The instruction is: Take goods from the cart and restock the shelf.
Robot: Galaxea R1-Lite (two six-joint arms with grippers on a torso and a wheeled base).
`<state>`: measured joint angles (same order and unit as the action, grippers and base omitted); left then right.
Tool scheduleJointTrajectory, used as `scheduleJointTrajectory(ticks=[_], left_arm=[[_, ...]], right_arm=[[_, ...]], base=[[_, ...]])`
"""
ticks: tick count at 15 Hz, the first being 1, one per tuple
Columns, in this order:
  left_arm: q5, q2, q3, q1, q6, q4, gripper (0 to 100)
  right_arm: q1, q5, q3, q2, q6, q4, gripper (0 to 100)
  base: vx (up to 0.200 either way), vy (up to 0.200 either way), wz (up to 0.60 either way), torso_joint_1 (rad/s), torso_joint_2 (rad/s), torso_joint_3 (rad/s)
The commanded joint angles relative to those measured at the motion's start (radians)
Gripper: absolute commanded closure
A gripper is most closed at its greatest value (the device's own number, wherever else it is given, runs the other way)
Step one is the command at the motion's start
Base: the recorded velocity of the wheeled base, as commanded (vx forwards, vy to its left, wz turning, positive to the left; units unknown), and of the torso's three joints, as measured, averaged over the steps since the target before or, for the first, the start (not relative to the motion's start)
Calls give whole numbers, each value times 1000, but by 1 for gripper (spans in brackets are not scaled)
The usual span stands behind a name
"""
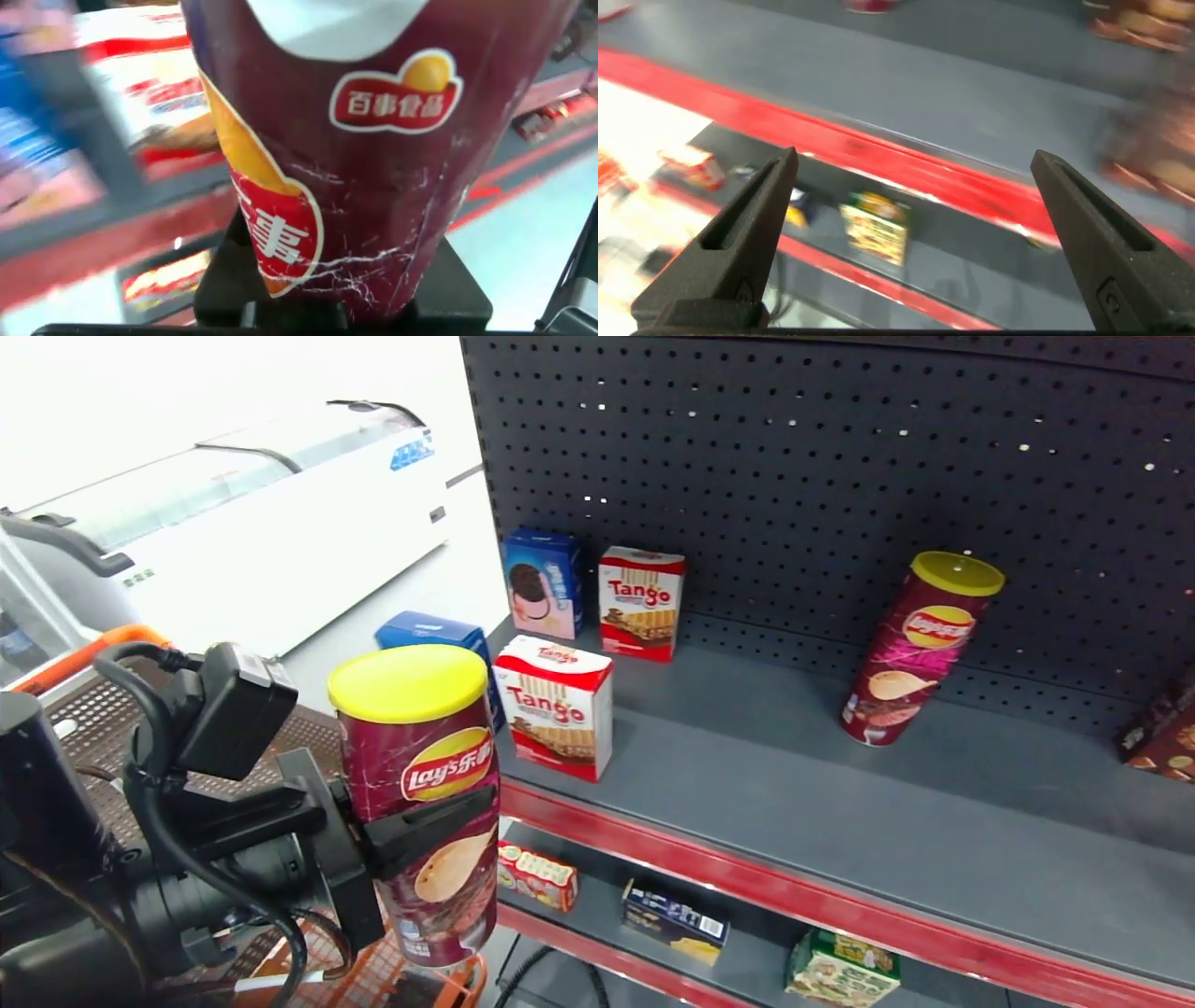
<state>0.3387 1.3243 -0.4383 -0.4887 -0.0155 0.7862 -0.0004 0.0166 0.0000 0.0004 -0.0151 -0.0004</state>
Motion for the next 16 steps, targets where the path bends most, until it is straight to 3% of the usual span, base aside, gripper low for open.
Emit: scheduleJointTrajectory(ticks=[1,6,16], left_arm=[[-1,1,-2,1,0,1,100],[-1,1,-2,2,2,1,100],[0,3,-40,13,5,28,100]], right_arm=[[0,0,0,0,0,-1,0],[0,0,0,0,0,-1,0],[0,0,0,0,3,-1,0]], base=[[0,0,-600,7,12,17],[0,0,-600,0,0,0],[0,0,0,0,0,0]])
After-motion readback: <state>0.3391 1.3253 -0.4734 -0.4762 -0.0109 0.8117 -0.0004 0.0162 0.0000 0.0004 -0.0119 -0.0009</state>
